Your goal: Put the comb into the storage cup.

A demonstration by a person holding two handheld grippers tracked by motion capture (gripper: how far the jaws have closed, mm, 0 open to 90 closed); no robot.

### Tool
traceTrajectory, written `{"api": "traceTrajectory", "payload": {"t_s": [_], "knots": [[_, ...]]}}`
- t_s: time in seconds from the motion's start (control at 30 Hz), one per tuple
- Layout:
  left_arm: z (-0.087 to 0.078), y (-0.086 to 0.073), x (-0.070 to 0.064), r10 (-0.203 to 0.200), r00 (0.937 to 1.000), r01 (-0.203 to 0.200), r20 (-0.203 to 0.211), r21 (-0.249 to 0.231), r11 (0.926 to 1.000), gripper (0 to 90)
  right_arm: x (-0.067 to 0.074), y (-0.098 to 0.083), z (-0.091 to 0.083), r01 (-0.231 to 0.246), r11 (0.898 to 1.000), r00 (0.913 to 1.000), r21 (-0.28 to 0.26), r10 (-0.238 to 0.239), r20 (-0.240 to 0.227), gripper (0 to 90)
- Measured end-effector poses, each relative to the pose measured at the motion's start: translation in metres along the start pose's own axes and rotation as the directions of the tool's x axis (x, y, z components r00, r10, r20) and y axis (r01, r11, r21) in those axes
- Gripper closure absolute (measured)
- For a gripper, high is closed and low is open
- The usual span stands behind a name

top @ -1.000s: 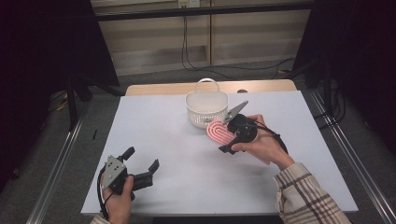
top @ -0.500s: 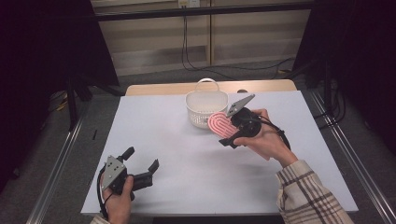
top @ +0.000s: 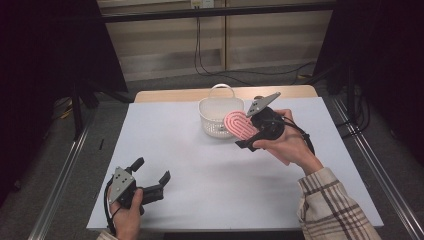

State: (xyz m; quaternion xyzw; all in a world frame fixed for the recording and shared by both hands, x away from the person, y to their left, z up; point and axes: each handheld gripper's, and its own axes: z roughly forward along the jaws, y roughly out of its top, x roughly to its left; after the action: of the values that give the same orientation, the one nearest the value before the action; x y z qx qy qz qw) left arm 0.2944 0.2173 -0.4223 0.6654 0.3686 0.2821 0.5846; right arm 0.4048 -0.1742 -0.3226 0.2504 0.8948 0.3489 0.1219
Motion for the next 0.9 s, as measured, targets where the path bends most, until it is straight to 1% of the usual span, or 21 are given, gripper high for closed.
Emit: {"api": "traceTrajectory", "payload": {"t_s": [0.13, 0.27, 0.33, 0.5, 0.63, 0.73, 0.83, 0.9], "knots": [[0.0, 0.0, 0.0, 0.005, 1.0, -0.005, 0.001, -0.001, 1.0, 1.5, 0.0, 0.003, -0.003, -0.002, 1.0, 1.0, -0.017, 0.002, -0.001, 20.2], [0.0, 0.0, 0.0, -0.003, 1.0, 0.003, -0.001, -0.003, 1.0, 1.5, -0.001, 0.007, -0.005, -0.003, 0.999, 0.9999, -0.042, 0.003, 0.01, 20.2], [0.0, 0.0, 0.0, -0.002, 1.0, 0.002, 0.0, -0.002, 1.0, 1.5, -0.001, 0.008, -0.005, 0.006, 0.999, 0.9999, -0.044, -0.005, 0.014, 20.2], [0.0, 0.0, 0.0, 0.002, 1.0, -0.002, 0.001, 0.0, 1.0, 1.5, -0.003, 0.009, -0.006, -0.009, 0.997, 0.9998, -0.076, 0.01, 0.018, 20.2], [0.0, 0.0, 0.0, 0.004, 1.0, -0.004, 0.004, 0.001, 1.0, 1.5, -0.008, 0.009, -0.007, -0.042, 0.993, 0.9988, -0.114, 0.044, 0.022, 20.1], [0.0, 0.0, 0.0, 0.0, 1.0, 0.0, 0.005, 0.0, 1.0, 1.5, -0.01, 0.009, -0.009, -0.046, 0.99, 0.9983, -0.132, 0.05, 0.031, 20.2], [0.0, 0.0, 0.0, 0.003, 1.0, -0.003, 0.003, 0.0, 1.0, 1.5, -0.012, 0.009, -0.01, -0.062, 0.985, 0.9968, -0.16, 0.069, 0.041, 20.1], [0.0, 0.0, 0.0, 0.001, 1.0, -0.001, 0.002, -0.001, 1.0, 1.5, -0.014, 0.01, -0.012, -0.066, 0.98, 0.9963, -0.187, 0.075, 0.043, 20.2]]}}
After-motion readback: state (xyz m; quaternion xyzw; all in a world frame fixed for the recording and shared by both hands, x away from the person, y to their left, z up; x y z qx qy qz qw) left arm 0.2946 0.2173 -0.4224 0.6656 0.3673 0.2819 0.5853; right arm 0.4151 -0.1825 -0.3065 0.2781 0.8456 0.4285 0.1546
